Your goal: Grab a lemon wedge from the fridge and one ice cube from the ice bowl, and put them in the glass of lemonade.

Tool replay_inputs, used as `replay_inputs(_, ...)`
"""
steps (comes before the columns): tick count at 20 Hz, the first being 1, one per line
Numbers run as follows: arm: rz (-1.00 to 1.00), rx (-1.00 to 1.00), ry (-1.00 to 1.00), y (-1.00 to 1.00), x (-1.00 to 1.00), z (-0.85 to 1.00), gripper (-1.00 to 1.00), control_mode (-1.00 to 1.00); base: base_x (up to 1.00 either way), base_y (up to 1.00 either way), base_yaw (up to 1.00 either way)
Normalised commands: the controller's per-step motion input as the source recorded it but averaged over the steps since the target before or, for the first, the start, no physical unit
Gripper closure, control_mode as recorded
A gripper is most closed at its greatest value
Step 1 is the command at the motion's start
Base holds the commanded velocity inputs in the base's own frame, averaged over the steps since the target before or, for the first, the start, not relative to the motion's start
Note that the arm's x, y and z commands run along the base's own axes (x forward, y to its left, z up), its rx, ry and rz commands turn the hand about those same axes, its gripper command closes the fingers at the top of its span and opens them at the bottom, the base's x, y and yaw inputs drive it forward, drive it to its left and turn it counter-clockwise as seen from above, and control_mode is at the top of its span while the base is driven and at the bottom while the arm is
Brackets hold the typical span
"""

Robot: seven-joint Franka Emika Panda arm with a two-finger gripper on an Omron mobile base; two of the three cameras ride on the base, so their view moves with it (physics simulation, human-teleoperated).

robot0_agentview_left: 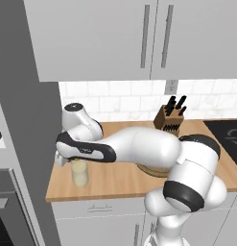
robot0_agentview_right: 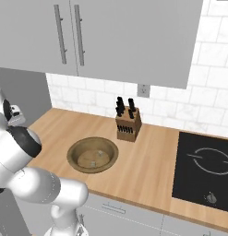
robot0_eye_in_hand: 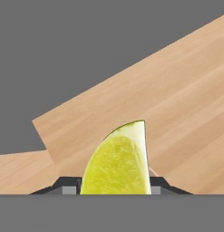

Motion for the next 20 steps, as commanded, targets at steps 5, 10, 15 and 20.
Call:
replay_inputs(5,0.0,0.0,0.0,0.0,0.0,0.0,-1.0,-1.0,0.0,0.0,0.0)
replay_inputs(10,0.0,0.0,0.01,0.0,0.0,0.0,-1.0,-1.0,0.0,0.0,0.0)
replay_inputs(15,0.0,0.03,-0.02,-0.1,-0.03,0.05,-1.0,-1.0,0.0,0.0,0.0)
replay_inputs(20,0.0,0.12,-0.01,-0.23,0.0,0.24,-1.0,-1.0,0.0,0.0,0.0)
